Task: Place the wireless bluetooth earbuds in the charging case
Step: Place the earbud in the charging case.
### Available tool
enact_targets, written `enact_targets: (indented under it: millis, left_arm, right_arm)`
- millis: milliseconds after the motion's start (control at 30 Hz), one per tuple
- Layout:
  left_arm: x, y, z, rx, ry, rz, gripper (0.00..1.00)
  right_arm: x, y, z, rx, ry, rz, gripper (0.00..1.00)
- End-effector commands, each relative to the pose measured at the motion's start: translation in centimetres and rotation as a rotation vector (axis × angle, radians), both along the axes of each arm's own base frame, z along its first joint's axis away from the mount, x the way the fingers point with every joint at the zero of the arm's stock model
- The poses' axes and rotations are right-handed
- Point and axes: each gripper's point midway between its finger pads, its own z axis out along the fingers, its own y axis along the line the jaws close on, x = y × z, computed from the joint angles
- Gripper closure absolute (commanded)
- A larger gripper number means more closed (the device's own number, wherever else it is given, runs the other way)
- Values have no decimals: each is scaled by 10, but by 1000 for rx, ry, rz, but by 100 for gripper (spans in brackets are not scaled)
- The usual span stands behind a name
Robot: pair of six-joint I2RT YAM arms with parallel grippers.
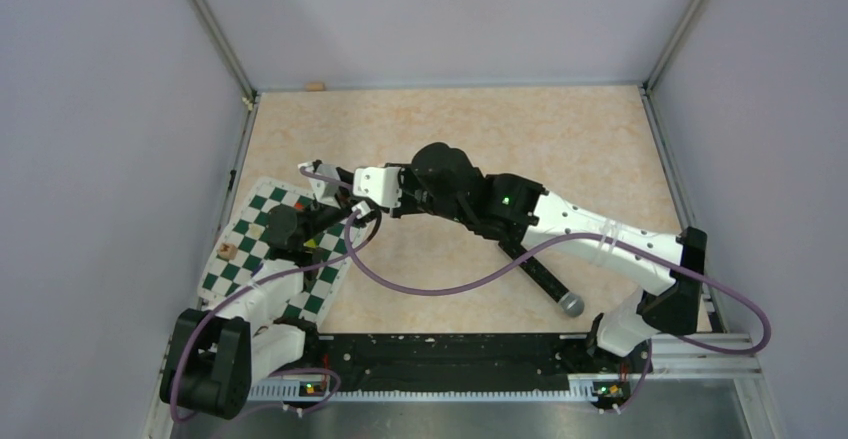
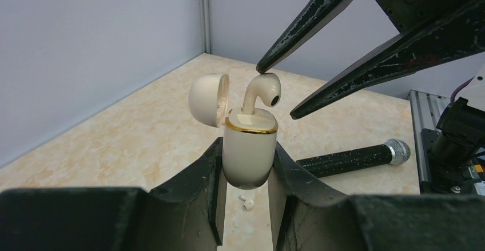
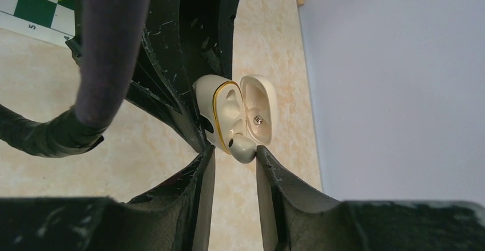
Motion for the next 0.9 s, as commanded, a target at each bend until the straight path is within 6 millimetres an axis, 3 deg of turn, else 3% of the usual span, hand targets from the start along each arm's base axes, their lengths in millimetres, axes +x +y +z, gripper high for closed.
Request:
enact_targets:
  millis: [0,333,633,700,867]
  left_arm:
    - [-5,3,35,-40,-117,6,98]
    - [-8,5,38,-39,-126,-5,97]
    - [-15,4,46,-48,-129,-40,96]
    - [-18,3,48,-50,-126,-56,96]
    - [-27,-1,52,-44,-115,-113,96]
  right_arm:
    - [-4,8,23,58,-10,2,67]
    - [-6,-6,63,130,-29,-4,49]
    - [8,-43,110,300,45,-31,34]
    - [15,-51,109,315,39,-53,33]
    - [24,-51,65,261,45,-83,26]
